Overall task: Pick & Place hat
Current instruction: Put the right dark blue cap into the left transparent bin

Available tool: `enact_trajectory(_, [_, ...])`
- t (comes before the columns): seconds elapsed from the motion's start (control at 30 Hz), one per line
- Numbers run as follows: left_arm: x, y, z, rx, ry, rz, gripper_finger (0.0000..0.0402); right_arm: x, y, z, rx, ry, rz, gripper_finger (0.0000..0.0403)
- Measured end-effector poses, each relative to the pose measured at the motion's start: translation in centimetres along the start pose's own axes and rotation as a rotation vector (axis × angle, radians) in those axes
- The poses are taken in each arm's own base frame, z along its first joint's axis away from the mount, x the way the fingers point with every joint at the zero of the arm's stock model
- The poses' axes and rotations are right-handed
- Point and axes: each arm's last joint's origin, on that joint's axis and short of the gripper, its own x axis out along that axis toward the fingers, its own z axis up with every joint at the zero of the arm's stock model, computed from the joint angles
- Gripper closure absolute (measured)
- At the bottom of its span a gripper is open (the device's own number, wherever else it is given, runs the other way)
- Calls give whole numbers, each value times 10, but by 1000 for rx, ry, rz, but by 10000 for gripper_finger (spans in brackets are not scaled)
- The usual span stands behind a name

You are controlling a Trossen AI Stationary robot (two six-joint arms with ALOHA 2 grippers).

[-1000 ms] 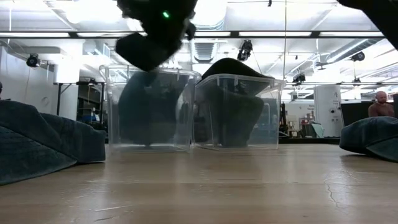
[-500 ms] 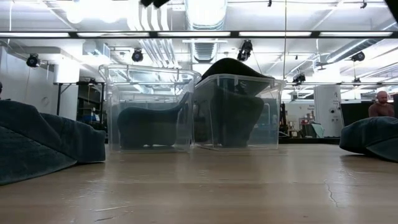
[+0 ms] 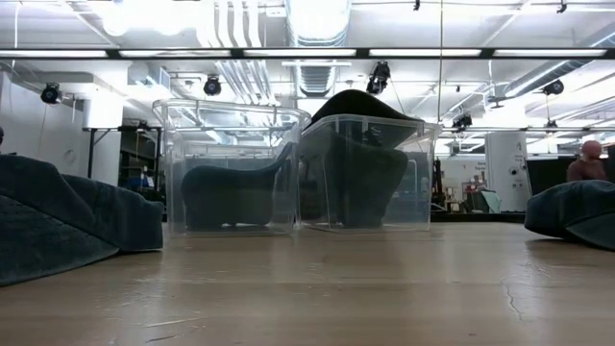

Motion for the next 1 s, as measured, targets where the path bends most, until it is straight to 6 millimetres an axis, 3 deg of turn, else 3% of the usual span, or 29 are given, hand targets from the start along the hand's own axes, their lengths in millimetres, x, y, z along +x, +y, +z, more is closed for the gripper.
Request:
enact_trajectory(0.17, [7, 6, -4, -19, 24, 14, 234, -5, 26, -42, 46, 139, 38, 271])
enact_trajectory(0.3, [13, 12, -9, -37, 49, 29, 234, 7, 44, -79, 52, 266, 6, 271])
enact_trajectory(0.5, [24, 24, -17, -70, 84, 66, 234, 23, 54, -126, 102, 476, -73, 269])
enact_trajectory(0.73, [31, 30, -22, -90, 108, 83, 234, 38, 55, -160, 97, 604, -172, 229])
enact_trajectory(1.0, [34, 34, -25, -77, 122, 89, 234, 53, 49, -175, 77, 570, -272, 180])
